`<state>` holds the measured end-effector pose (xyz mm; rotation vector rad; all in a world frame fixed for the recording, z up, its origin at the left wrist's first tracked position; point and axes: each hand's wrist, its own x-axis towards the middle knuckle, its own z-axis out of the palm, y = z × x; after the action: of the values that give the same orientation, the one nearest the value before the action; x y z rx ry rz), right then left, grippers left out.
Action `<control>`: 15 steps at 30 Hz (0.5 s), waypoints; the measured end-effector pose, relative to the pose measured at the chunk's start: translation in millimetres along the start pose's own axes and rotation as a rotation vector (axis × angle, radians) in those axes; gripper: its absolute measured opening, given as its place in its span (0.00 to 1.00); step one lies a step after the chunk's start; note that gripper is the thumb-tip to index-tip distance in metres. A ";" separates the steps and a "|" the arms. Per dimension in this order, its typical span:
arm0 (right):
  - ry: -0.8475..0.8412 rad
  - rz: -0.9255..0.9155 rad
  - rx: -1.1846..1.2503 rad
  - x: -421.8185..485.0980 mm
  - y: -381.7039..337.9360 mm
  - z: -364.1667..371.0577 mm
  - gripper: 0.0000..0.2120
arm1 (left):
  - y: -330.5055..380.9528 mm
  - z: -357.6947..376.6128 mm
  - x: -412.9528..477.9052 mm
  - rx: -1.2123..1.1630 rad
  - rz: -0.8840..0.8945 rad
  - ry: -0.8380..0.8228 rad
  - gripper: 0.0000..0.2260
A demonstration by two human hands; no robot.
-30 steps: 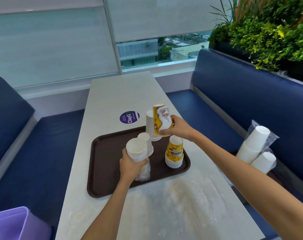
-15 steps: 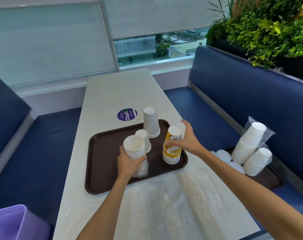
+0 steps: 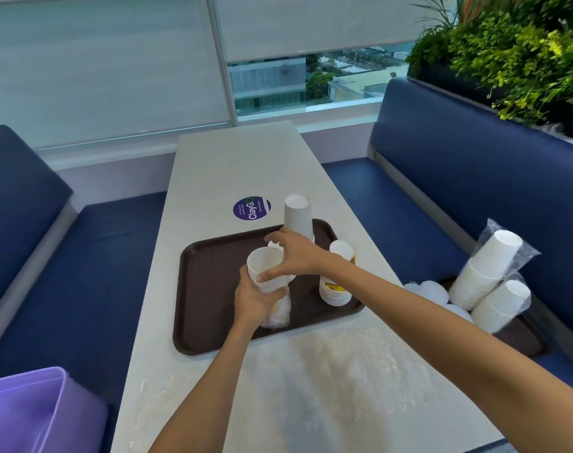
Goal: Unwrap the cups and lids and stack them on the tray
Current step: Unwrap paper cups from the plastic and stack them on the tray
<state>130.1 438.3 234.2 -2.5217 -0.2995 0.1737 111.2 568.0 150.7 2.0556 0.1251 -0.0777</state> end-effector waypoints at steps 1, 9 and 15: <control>-0.029 0.011 -0.024 5.1 -1.6 3.1 0.39 | 0.4 -1.6 1.7 0.009 0.004 -0.016 0.37; -0.138 0.102 -0.118 29.1 -10.4 -3.3 0.32 | 7.9 -10.3 7.8 0.125 -0.015 -0.095 0.38; -0.221 0.122 -0.140 40.5 -16.4 -7.4 0.30 | 7.2 -11.8 11.9 0.145 -0.043 -0.113 0.39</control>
<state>167.8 457.6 247.3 -2.6648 -0.2518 0.4973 123.9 575.7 161.2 2.1877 0.0959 -0.2355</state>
